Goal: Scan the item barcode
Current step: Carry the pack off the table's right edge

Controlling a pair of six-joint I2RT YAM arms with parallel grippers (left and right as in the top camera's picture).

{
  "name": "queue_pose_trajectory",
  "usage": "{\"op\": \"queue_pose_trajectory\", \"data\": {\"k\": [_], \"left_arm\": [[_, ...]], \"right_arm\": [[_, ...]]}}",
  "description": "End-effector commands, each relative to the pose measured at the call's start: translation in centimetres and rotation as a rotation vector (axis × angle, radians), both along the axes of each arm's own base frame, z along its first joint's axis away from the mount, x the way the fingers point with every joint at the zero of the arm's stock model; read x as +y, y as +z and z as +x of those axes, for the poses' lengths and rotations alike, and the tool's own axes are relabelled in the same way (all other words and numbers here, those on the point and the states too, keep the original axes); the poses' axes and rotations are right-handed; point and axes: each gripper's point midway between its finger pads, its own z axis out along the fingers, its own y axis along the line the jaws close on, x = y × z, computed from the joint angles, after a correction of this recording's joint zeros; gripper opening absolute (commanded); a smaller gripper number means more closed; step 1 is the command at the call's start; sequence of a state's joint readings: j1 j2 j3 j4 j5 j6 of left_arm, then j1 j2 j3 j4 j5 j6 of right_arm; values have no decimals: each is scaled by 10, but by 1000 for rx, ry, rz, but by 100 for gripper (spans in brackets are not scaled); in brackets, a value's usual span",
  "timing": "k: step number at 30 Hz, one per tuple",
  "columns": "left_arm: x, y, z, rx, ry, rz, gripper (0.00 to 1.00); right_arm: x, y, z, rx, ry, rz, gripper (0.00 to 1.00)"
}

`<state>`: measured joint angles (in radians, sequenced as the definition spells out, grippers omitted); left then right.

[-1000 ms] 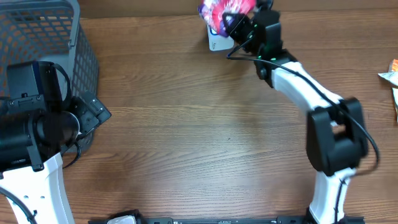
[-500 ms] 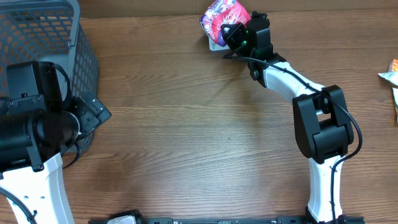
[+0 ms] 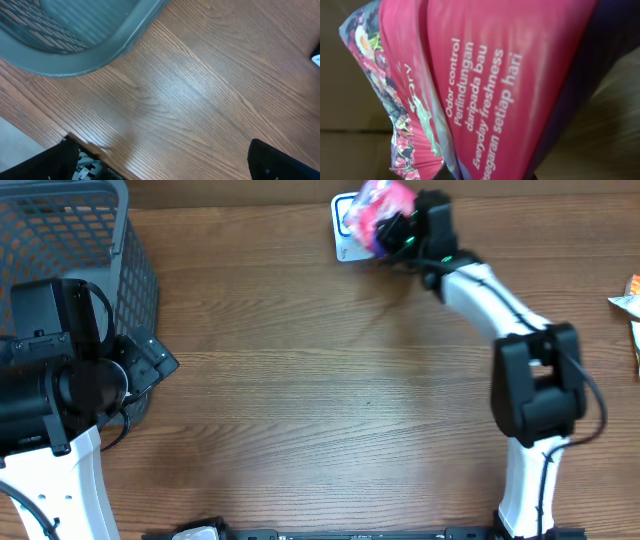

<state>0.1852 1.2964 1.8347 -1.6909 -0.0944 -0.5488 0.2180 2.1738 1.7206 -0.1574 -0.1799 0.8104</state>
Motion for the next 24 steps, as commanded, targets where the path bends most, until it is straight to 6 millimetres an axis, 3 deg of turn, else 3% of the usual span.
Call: {"op": "queue_pose_trajectory", "data": {"k": [1, 3, 5, 8, 11, 15, 20, 24], "left_arm": [[3, 0, 0, -2, 22, 3, 100], [3, 0, 0, -2, 22, 3, 99], [3, 0, 0, -2, 22, 3, 100], [3, 0, 0, -2, 22, 3, 100], [3, 0, 0, -2, 22, 3, 100], [3, 0, 0, -2, 22, 3, 100], [3, 0, 0, -2, 22, 3, 100], [3, 0, 0, -2, 22, 3, 100]], "right_arm": [[-97, 132, 5, -206, -151, -33, 4], [-141, 136, -4, -167, -222, -45, 4], [-198, 130, -20, -87, -319, -58, 4], [-278, 99, -54, 81, -463, -62, 4], [-354, 60, -103, 271, -634, -67, 4], [-433, 22, -167, 441, -847, -90, 4], [-489, -3, -213, 502, -952, -100, 5], [-512, -11, -222, 500, -943, -147, 16]]}}
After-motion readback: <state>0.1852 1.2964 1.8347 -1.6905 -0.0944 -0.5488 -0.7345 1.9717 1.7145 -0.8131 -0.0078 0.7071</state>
